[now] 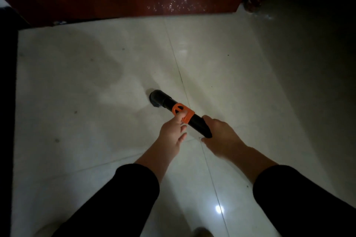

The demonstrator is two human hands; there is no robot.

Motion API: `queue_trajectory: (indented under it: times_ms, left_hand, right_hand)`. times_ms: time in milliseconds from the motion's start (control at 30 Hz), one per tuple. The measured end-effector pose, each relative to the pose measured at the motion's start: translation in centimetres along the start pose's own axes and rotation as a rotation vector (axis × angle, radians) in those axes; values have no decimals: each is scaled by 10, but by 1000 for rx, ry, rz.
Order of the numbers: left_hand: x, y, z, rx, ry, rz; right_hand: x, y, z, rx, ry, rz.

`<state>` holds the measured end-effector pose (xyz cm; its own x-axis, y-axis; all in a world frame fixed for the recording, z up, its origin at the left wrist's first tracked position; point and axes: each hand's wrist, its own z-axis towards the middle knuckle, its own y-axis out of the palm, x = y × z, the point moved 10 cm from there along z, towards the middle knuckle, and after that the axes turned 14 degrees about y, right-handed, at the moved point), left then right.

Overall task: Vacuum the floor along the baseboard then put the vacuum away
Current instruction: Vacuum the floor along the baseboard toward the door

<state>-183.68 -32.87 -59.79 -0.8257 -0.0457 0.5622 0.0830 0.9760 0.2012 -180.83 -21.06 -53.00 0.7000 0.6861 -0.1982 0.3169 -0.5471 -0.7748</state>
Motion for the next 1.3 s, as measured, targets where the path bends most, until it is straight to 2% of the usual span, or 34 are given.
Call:
queue_trajectory:
  times_ms: [300,533,1133,1300]
  left_hand:
    - [-58,21,-72,65,-105,-94]
    - [-88,4,-110,127,-144,-157]
    - [-156,-207,-215,407,-75,-439]
    - [-178,-247,-243,492,-63,-571]
  right_hand:
    - [55,9,-55,-107,-27,-107]
    - [59,21,-87,-151,-118,-188]
    - [-73,161,-221,-367,-457,-447]
    - [-98,193,-256,-381,-552,-510]
